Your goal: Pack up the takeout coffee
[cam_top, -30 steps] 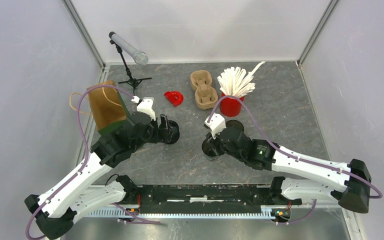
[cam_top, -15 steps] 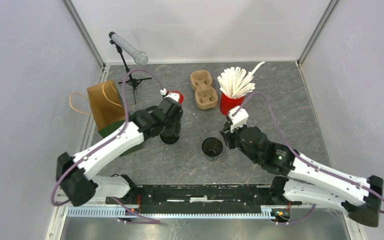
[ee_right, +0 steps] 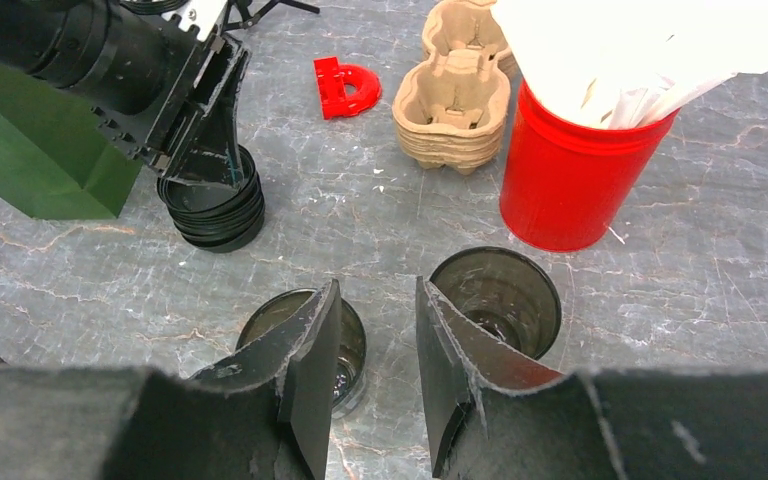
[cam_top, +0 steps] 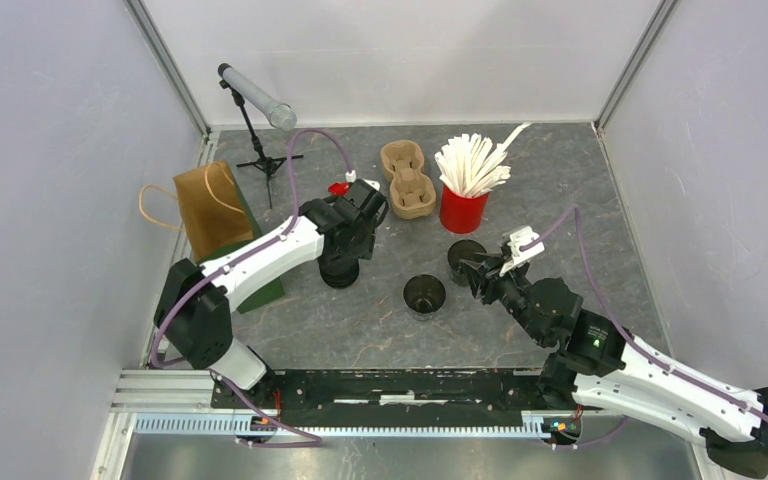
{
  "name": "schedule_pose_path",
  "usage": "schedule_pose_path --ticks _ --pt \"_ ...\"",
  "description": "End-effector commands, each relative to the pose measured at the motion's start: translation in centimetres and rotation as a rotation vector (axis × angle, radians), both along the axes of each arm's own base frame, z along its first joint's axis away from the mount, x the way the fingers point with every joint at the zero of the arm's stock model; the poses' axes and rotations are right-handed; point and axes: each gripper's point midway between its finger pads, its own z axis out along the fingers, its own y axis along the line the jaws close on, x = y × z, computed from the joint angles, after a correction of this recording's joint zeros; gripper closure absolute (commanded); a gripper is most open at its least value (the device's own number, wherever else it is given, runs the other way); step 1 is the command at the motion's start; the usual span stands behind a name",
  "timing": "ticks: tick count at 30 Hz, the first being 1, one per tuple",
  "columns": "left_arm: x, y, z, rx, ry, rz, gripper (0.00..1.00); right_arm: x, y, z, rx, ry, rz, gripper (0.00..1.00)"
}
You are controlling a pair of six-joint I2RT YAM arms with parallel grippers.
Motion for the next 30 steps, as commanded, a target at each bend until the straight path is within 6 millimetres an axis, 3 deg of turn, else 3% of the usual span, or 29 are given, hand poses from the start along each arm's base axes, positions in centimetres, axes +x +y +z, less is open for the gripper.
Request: schedule_pose_path --ticks 1,15,23,30 --pt "2.1 -0.6 0.0 -0.047 -0.029 0.008 0.53 0.1 -0.3 0.5 0.009 -0.032 -0.003 0.61" --pt "5.1 1.3 -2.8 0.013 -0.027 0.201 0.65 -0.4 -1.2 -0.5 -0.026 -0.042 0.002 0.62" --pt "5.5 0.9 -3.4 -0.007 -0.026 0.210 0.67 -0.2 -1.5 -1.0 -0.062 -0.045 -0.008 0.62" --pt "5.3 0.5 -3.1 -0.026 -0.015 0.193 0.97 0.0 -1.2 -1.8 -0.083 -0.037 -0.007 0.62"
